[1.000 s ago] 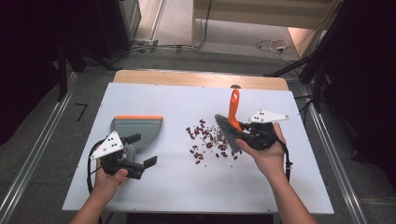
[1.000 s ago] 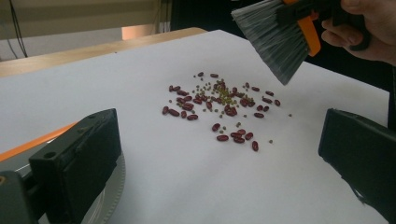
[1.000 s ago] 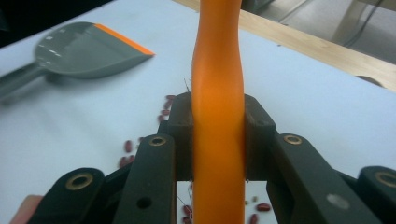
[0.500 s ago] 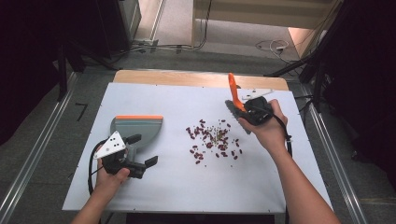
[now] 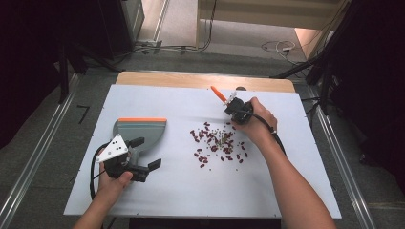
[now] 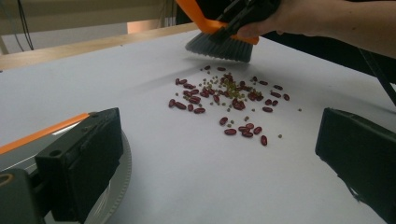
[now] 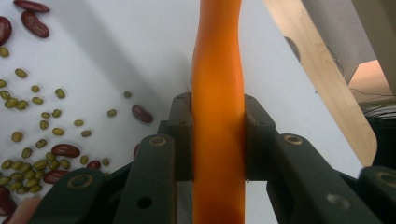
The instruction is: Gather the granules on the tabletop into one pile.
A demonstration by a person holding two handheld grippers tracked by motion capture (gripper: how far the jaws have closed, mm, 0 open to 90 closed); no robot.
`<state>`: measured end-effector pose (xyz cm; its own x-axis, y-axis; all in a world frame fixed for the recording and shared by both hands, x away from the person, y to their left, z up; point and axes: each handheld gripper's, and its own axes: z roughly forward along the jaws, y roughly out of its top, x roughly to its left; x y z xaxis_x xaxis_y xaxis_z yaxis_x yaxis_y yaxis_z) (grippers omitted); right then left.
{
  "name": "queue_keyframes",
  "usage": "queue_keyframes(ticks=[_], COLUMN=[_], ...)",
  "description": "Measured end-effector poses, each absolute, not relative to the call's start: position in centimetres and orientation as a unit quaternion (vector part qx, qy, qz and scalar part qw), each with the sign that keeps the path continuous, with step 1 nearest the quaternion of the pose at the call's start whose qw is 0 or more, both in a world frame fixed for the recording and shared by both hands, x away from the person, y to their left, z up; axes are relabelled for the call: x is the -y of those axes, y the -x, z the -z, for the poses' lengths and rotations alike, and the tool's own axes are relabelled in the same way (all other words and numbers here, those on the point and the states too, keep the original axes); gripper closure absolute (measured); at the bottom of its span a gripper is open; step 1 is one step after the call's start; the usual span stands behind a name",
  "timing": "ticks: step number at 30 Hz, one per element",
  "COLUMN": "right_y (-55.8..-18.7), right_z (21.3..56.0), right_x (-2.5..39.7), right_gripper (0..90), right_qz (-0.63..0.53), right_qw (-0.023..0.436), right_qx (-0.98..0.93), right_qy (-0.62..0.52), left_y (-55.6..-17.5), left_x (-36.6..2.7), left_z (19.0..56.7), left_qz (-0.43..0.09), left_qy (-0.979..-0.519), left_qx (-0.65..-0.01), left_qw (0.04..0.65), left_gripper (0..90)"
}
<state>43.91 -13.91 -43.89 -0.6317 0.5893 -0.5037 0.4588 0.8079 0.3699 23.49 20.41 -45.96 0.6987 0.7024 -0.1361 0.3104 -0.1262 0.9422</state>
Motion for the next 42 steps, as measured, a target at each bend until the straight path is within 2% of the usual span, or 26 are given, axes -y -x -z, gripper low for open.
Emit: queue_keyframes(ticks=[7,19,26,34,42], right_y=[-43.7,-41.4,-39.8,-38.1,-38.2], right_z=[44.9,45.2,45.3,45.0,43.7], right_x=[12.2,11.9,11.6,11.5,12.0], right_gripper=[68.4,67.4,67.1,67.0,68.0], right_qz=[-0.095,-0.099,-0.099,-0.106,-0.127], right_qw=[0.275,0.239,0.235,0.210,0.225], right_qx=[-0.914,-0.929,-0.936,-0.945,-0.942], right_qy=[-0.283,-0.264,-0.241,-0.226,-0.212], left_y=[-23.5,-23.6,-23.5,-23.5,-23.6], left_x=[-20.4,-20.2,-20.1,-20.0,-20.1], left_z=[45.9,46.1,46.1,46.1,46.1], left_qz=[-0.174,-0.170,-0.169,-0.168,-0.169], left_qy=[-0.730,-0.733,-0.734,-0.734,-0.734], left_qx=[-0.346,-0.344,-0.344,-0.343,-0.343], left_qw=[0.563,0.561,0.561,0.562,0.561], left_gripper=[1.7,1.7,1.7,1.7,1.7])
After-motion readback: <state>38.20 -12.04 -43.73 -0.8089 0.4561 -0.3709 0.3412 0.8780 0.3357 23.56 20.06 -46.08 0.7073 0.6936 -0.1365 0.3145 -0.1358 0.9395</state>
